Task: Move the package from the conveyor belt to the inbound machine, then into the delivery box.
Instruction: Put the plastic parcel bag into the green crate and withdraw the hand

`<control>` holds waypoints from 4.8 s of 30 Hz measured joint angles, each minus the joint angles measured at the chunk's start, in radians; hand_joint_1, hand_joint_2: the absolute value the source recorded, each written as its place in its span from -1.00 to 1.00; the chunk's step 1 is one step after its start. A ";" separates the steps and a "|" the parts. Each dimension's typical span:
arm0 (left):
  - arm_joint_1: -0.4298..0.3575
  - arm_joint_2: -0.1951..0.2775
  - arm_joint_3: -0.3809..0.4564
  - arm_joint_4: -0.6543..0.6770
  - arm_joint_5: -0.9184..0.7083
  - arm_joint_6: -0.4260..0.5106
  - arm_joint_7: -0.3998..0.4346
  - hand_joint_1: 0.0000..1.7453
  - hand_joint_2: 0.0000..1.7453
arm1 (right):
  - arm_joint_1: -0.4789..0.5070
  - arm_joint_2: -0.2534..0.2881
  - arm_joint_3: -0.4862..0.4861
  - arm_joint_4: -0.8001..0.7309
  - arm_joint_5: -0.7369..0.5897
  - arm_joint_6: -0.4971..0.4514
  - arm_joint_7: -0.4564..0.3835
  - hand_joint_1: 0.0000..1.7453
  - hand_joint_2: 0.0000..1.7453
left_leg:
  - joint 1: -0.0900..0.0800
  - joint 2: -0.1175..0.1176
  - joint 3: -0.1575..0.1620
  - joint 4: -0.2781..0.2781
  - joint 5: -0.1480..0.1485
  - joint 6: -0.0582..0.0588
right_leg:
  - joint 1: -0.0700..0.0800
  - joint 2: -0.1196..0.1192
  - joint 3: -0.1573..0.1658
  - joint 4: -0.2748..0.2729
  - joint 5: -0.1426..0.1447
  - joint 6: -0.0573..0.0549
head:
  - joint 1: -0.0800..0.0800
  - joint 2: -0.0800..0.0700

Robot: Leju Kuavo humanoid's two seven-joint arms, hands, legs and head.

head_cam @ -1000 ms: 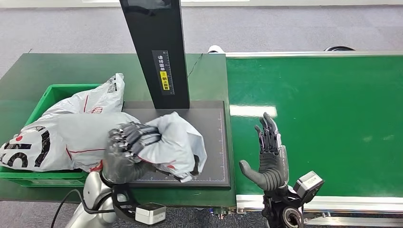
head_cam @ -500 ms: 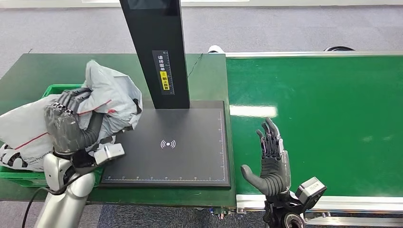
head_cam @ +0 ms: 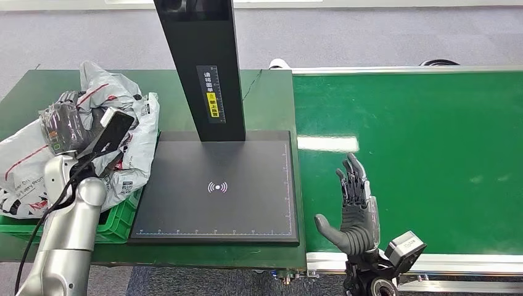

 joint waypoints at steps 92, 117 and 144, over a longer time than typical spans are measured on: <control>-0.305 0.072 0.387 0.842 0.313 -0.819 -0.011 0.72 1.00 | -0.093 0.015 0.030 0.115 0.011 -0.012 0.033 -1.00 1.00 | -0.014 -0.030 0.036 -0.002 -0.009 0.007 | -0.015 -0.029 0.044 0.000 -0.021 0.011 | -0.001 0.000; -0.215 -0.004 0.330 0.756 0.400 -0.157 -0.359 -1.00 1.00 | -0.055 0.003 0.030 0.067 -0.009 -0.030 0.033 -1.00 1.00 | -0.013 -0.022 0.037 -0.002 -0.010 0.007 | -0.013 -0.023 0.042 0.000 -0.020 0.009 | 0.000 0.000; 0.011 -0.027 0.064 0.317 0.617 0.096 -0.570 -1.00 1.00 | -0.051 -0.009 0.029 0.071 -0.013 -0.021 0.010 -1.00 1.00 | -0.012 -0.017 0.020 -0.001 -0.010 0.007 | -0.013 -0.018 0.026 0.000 -0.019 0.010 | 0.000 0.000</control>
